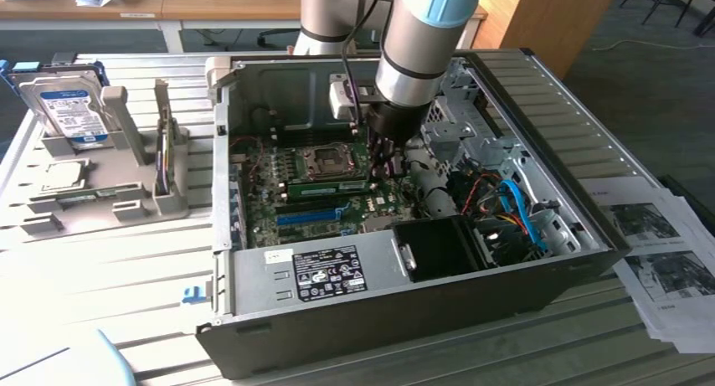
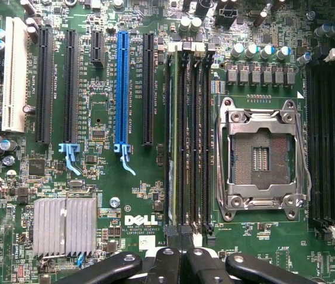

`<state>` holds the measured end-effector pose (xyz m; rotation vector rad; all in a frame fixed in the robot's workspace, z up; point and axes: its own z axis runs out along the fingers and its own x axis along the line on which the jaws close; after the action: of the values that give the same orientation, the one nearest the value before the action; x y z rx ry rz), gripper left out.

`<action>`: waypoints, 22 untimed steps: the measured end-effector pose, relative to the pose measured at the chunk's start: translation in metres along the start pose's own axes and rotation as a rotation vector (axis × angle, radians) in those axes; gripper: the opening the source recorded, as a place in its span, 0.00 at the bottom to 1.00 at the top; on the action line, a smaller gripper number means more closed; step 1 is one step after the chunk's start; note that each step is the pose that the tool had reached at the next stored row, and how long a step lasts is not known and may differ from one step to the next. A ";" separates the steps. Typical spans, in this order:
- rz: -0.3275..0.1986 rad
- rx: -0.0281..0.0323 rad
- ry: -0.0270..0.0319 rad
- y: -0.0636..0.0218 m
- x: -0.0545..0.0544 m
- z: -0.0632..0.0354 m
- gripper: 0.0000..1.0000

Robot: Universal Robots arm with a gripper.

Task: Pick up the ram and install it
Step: 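Press down the ram until it locks into place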

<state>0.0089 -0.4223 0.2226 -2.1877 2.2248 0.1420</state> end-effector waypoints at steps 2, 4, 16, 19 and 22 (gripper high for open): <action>0.000 0.0002 -0.0005 0.0000 0.000 -0.0004 0.09; 0.000 0.0000 -0.0002 0.0001 0.000 -0.0020 0.09; 0.000 0.0001 0.0001 0.0005 -0.001 -0.0093 0.09; 0.000 0.0001 -0.0001 0.0005 -0.001 -0.0099 0.09; 0.000 0.0001 0.0001 0.0005 -0.001 -0.0100 0.09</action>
<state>0.0089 -0.4222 0.2326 -2.1877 2.2249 0.1418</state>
